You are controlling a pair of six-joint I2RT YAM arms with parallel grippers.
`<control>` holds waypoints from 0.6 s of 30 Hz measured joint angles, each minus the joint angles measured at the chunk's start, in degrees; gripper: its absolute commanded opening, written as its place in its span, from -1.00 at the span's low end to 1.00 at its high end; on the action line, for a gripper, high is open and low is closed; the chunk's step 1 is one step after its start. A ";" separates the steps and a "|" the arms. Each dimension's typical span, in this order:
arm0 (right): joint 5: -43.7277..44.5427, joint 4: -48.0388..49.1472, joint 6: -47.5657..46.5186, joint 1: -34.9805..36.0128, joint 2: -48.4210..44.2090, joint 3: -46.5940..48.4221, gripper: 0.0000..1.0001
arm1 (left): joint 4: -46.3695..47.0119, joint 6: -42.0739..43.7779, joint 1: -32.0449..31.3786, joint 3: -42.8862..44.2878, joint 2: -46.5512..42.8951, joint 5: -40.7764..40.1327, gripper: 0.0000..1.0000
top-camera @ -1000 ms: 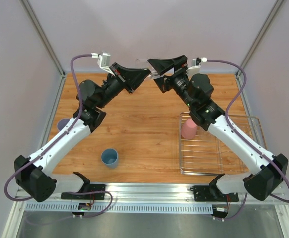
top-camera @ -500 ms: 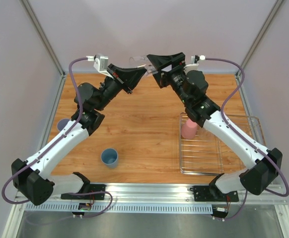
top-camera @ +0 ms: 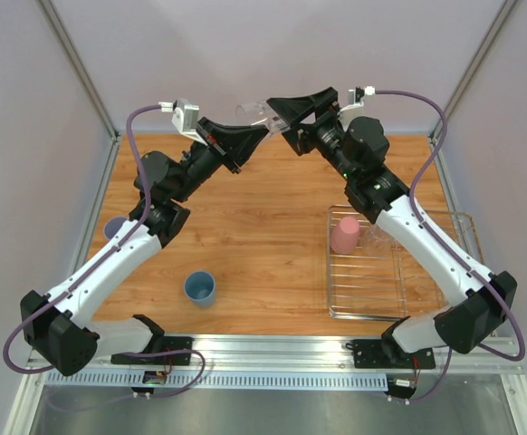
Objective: Load the cups into the dish rack
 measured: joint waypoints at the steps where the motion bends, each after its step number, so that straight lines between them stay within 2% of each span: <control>1: -0.79 -0.04 0.00 -0.26 -0.22 -0.11 0.71 | 0.00 0.04 -0.02 0.00 0.00 0.42 -1.00; 8: -5.42 0.09 0.04 -0.81 -0.33 -0.33 0.79 | 0.04 0.09 -0.04 0.00 0.00 2.21 -1.00; 12: -6.62 0.04 0.63 -1.07 -0.33 -0.33 0.71 | 0.02 0.15 -0.04 0.00 -0.11 2.58 -1.00; 16: -6.91 0.26 1.99 -1.18 -0.37 -0.31 0.42 | -0.17 0.09 -0.02 0.00 -0.48 2.64 -1.00; 17: -6.86 0.52 2.27 -1.31 -0.44 -0.26 0.08 | -0.31 0.00 -0.02 -0.02 -0.63 2.64 -1.00; 18: -6.78 0.63 2.36 -1.42 -0.50 -0.20 -0.05 | -0.39 -0.20 -0.02 -0.09 -0.76 2.69 -1.00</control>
